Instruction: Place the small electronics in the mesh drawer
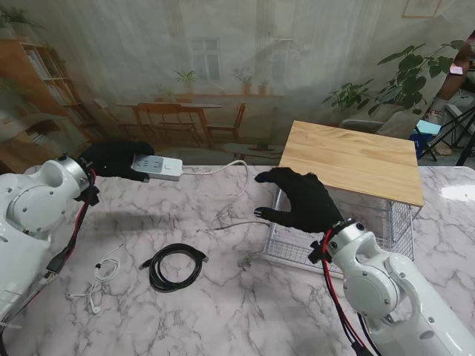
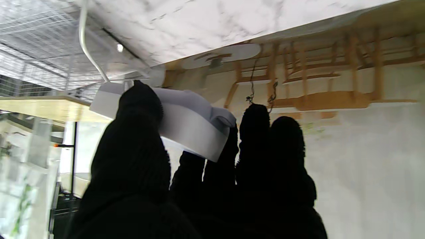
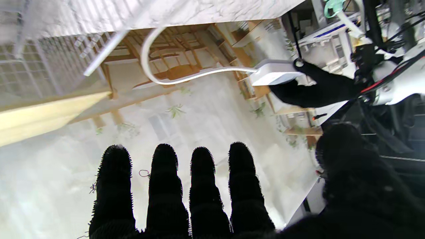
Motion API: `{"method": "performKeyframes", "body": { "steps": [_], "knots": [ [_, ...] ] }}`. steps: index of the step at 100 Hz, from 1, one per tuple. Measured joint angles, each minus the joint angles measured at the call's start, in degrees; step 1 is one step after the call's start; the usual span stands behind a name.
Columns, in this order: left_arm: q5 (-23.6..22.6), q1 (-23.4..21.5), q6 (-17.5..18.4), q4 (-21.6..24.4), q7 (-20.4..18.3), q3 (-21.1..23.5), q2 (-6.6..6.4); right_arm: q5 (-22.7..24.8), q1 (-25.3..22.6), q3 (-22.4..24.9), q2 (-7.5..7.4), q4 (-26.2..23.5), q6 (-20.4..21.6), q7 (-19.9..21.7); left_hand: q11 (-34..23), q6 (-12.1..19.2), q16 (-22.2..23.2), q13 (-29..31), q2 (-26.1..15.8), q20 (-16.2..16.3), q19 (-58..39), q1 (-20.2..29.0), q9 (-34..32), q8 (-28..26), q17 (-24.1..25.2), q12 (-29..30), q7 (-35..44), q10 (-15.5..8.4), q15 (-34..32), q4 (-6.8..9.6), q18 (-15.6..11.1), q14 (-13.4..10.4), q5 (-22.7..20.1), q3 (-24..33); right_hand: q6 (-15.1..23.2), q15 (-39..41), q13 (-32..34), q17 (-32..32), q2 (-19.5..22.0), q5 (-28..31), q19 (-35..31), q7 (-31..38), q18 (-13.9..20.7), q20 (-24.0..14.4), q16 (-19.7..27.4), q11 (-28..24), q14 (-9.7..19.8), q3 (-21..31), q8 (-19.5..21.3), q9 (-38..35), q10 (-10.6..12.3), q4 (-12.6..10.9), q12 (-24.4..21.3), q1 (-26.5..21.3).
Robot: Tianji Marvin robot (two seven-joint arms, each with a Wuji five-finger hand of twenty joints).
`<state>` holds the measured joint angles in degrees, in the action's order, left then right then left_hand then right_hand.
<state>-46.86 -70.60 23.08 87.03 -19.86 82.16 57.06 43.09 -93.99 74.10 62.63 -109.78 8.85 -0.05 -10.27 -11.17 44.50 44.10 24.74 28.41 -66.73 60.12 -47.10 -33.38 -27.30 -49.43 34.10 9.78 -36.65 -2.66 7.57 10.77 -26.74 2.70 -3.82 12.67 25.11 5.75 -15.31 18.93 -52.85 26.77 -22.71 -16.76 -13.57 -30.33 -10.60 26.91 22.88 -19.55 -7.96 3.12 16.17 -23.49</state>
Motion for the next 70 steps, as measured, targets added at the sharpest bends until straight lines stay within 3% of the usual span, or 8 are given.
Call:
{"method": "performKeyframes", "body": {
  "steps": [29,52,70],
  "knots": [
    [5.38,5.48,-3.63,3.25,-3.32,-10.99,-0.11,3.44,9.44,-6.96,-0.73,-0.59,-5.44,3.55,0.02,0.0,0.23,0.4,0.01,0.0,-0.68,0.0,-0.07,-0.05,-0.54,-0.76,0.04,0.03,-0.65,0.0,0.03,0.0,0.0,-0.01,-4.84,-3.02,-2.53,-2.17,-0.18,-2.8,4.02,-10.75,1.12,-0.91,1.18,2.76,-0.02,-0.79,-4.44,3.26,-1.24,0.0,-1.12,9.86],
    [8.35,8.21,-6.57,3.37,-3.73,-17.23,0.83,5.19,14.07,-11.2,-0.87,-1.21,-14.27,7.96,0.02,0.0,0.8,0.97,0.01,0.0,-1.26,0.0,-0.12,-0.05,-0.85,-1.49,0.06,0.07,-0.8,0.0,0.15,0.0,-0.01,-0.01,-9.17,-4.52,-2.38,-3.33,-5.15,-3.94,7.46,-20.05,1.33,-1.47,2.15,4.05,-0.06,5.15,-6.38,3.28,-4.08,2.04,-1.66,17.22],
    [8.93,8.7,-6.07,3.8,-3.7,-18.74,1.36,7.59,18.21,-12.5,-1.64,-1.2,-19.1,21.38,0.02,0.0,1.0,1.53,0.07,0.01,-1.95,0.0,-0.76,-0.07,-1.25,-1.54,0.39,0.33,-1.28,-0.01,0.35,0.0,-0.05,-0.04,-9.29,-5.89,-4.67,-4.95,-6.01,-4.67,11.67,-24.06,1.34,-1.47,2.81,7.24,-0.3,8.66,-6.39,4.11,-4.9,3.99,-3.12,22.31]
  ]
}}
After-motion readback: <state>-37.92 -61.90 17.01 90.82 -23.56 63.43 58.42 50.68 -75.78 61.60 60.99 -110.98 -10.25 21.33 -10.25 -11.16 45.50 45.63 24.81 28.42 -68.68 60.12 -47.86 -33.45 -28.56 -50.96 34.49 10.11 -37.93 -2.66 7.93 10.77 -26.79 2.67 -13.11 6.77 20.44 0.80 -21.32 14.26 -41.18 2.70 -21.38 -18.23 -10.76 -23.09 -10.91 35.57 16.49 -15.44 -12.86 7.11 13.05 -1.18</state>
